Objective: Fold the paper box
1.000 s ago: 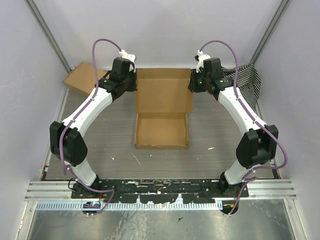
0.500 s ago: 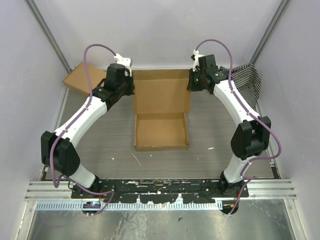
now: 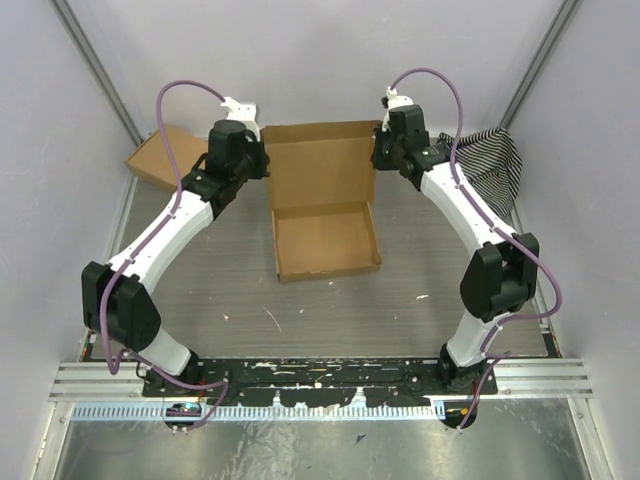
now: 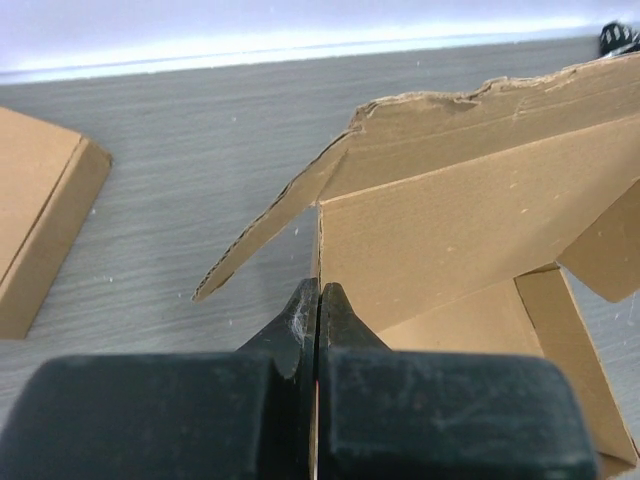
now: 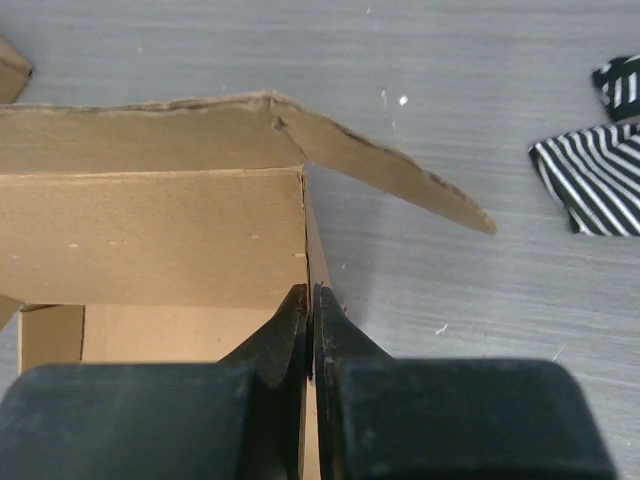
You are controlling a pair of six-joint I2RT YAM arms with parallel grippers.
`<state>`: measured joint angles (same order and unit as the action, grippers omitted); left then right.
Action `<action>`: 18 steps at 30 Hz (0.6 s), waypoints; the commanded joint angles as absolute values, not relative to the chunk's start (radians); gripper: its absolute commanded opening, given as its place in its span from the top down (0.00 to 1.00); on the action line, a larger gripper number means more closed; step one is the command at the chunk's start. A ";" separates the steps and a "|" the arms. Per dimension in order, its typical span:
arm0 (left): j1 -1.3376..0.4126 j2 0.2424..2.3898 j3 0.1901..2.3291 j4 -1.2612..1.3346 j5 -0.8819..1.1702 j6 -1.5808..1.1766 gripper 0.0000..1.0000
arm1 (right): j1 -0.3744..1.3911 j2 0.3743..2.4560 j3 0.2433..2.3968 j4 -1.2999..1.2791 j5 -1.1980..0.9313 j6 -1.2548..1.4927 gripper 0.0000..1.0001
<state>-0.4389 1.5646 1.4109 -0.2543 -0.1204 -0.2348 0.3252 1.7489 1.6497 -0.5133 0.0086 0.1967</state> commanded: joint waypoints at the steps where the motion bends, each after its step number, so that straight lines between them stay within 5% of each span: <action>1: -0.440 1.592 1.472 -0.124 -0.123 -0.210 1.00 | 0.349 1.656 1.600 -0.257 0.107 0.190 0.97; 18: -0.443 1.517 1.218 0.023 -0.143 -0.216 0.97 | 0.472 1.470 1.132 0.190 0.360 0.199 0.95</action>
